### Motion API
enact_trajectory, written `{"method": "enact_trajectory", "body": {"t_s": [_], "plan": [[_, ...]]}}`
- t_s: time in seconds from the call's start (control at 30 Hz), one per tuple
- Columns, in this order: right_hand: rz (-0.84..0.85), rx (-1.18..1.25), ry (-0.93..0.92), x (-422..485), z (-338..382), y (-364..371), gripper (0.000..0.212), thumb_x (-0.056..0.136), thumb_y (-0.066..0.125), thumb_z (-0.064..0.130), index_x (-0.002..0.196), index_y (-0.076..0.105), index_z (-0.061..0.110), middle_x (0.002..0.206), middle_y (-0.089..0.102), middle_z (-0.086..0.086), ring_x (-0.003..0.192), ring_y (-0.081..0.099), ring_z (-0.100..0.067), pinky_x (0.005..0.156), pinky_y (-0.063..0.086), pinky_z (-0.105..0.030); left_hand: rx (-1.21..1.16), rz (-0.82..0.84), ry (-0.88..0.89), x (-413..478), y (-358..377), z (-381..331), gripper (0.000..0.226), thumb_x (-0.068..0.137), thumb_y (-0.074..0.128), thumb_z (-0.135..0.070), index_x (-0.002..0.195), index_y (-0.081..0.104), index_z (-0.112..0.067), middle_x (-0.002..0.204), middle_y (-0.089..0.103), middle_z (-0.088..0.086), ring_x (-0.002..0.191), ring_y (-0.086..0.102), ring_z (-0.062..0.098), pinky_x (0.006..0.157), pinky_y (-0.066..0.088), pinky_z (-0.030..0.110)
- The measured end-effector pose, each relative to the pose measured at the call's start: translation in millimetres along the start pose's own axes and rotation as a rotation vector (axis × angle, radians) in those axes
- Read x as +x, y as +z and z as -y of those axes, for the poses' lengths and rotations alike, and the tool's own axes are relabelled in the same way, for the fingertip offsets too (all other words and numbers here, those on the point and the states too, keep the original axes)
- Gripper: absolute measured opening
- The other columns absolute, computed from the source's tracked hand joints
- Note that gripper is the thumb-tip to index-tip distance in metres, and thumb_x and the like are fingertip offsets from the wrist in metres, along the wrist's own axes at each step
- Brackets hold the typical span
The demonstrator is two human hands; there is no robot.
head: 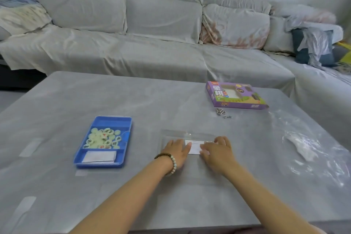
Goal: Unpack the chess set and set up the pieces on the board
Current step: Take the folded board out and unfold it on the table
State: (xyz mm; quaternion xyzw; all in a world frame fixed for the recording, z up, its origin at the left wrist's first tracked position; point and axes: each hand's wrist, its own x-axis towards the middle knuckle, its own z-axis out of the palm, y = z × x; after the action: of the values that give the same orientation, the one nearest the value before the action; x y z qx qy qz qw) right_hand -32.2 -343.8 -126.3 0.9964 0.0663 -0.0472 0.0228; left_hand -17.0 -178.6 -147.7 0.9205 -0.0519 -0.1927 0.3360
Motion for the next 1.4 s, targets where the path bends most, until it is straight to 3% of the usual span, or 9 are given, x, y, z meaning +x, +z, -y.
{"method": "enact_trajectory", "body": {"t_s": [0.13, 0.2, 0.37, 0.6, 0.77, 0.87, 0.97, 1.17, 1.4], "plan": [[0.039, 0.219, -0.067, -6.1, -1.1, 13.4, 0.039, 0.102, 0.026, 0.035, 0.135, 0.046, 0.033, 0.146, 0.038, 0.016, 0.144, 0.011, -0.015, 0.113, -0.016, -0.040, -0.375, -0.026, 0.039, -3.0, 7.1, -14.9, 0.046, 0.100, 0.029, -0.032, 0.140, 0.032, -0.009, 0.135, 0.038, -0.002, 0.133, 0.033, 0.019, 0.101, 0.023, 0.015], [0.036, 0.323, -0.074, -6.7, -1.7, 20.7, 0.040, 0.101, 0.028, 0.035, 0.139, 0.041, 0.030, 0.147, 0.037, 0.016, 0.144, 0.011, -0.012, 0.112, -0.017, -0.037, -0.495, -0.080, 0.049, -1.4, 7.9, -17.9, 0.045, 0.098, 0.041, -0.021, 0.141, 0.031, -0.012, 0.141, 0.040, 0.002, 0.130, 0.039, 0.017, 0.103, 0.028, 0.018], [-0.086, 0.541, -0.013, -6.3, -7.3, 29.8, 0.032, 0.096, 0.047, 0.031, 0.126, 0.055, 0.028, 0.131, 0.054, 0.011, 0.127, 0.041, -0.005, 0.113, -0.011, -0.029, 0.025, -0.125, 0.052, 7.3, 2.9, -6.2, 0.052, 0.078, 0.071, -0.023, 0.125, 0.049, -0.019, 0.124, 0.046, 0.003, 0.113, 0.048, 0.018, 0.100, 0.038, 0.027], [-0.148, 0.623, -0.007, -7.4, -8.0, 26.9, 0.036, 0.087, 0.060, 0.027, 0.123, 0.055, 0.028, 0.122, 0.059, 0.012, 0.116, 0.049, -0.004, 0.113, -0.005, -0.025, 0.050, -0.010, -0.008, 5.2, -8.5, -8.4, 0.036, 0.072, 0.077, -0.032, 0.097, 0.056, -0.018, 0.079, 0.052, -0.008, 0.077, 0.052, 0.013, 0.073, 0.044, 0.023], [-0.113, 0.611, 0.021, -5.6, -8.0, 27.1, 0.054, 0.086, 0.062, 0.028, 0.136, 0.042, 0.024, 0.126, 0.054, 0.006, 0.124, 0.044, -0.009, 0.115, -0.003, -0.028, 0.096, 0.010, 0.076, 0.8, -5.9, -7.3, 0.022, 0.078, 0.071, -0.031, 0.091, 0.057, -0.019, 0.082, 0.055, -0.004, 0.074, 0.050, 0.014, 0.068, 0.043, 0.024], [-0.202, 0.841, 0.076, -6.1, -8.7, 23.1, 0.040, 0.079, 0.070, 0.018, 0.117, 0.058, 0.022, 0.092, 0.057, 0.005, 0.093, 0.054, -0.012, 0.100, 0.030, -0.020, 0.033, -0.183, 0.180, -0.2, -3.9, -0.7, 0.017, 0.080, 0.067, -0.031, 0.080, 0.051, -0.025, 0.088, 0.056, -0.004, 0.081, 0.051, 0.015, 0.075, 0.044, 0.028], [-0.245, 1.128, 0.142, -11.5, -19.1, 16.1, 0.020, 0.080, 0.069, 0.010, 0.094, 0.061, 0.021, 0.084, 0.060, 0.010, 0.080, 0.058, -0.005, 0.067, 0.040, -0.005, 0.078, -0.462, 0.276, -3.5, -4.2, 8.5, 0.035, 0.082, 0.063, -0.043, 0.112, 0.055, -0.027, 0.117, 0.055, -0.007, 0.114, 0.044, 0.016, 0.098, 0.037, 0.031], [-0.231, 1.153, 0.180, -9.1, -59.3, 13.6, 0.012, 0.087, 0.062, 0.014, 0.099, 0.062, 0.013, 0.095, 0.067, 0.005, 0.086, 0.061, -0.007, 0.062, 0.044, -0.006, 0.284, -0.289, 0.202, -4.4, 0.0, 4.9, 0.068, 0.080, 0.038, -0.072, 0.140, 0.028, -0.041, 0.151, 0.024, -0.015, 0.144, 0.000, 0.014, 0.114, -0.007, 0.046], [-0.287, 1.075, 0.240, 6.0, -104.2, 20.4, 0.012, 0.091, 0.056, 0.017, 0.102, 0.058, 0.014, 0.099, 0.064, 0.005, 0.088, 0.061, -0.016, 0.074, 0.049, -0.026, 0.319, -0.169, 0.271, 16.6, 3.5, -20.6, 0.086, 0.071, 0.040, -0.080, 0.143, 0.019, -0.039, 0.154, 0.017, -0.010, 0.143, 0.004, 0.013, 0.117, 0.003, 0.041]]}}
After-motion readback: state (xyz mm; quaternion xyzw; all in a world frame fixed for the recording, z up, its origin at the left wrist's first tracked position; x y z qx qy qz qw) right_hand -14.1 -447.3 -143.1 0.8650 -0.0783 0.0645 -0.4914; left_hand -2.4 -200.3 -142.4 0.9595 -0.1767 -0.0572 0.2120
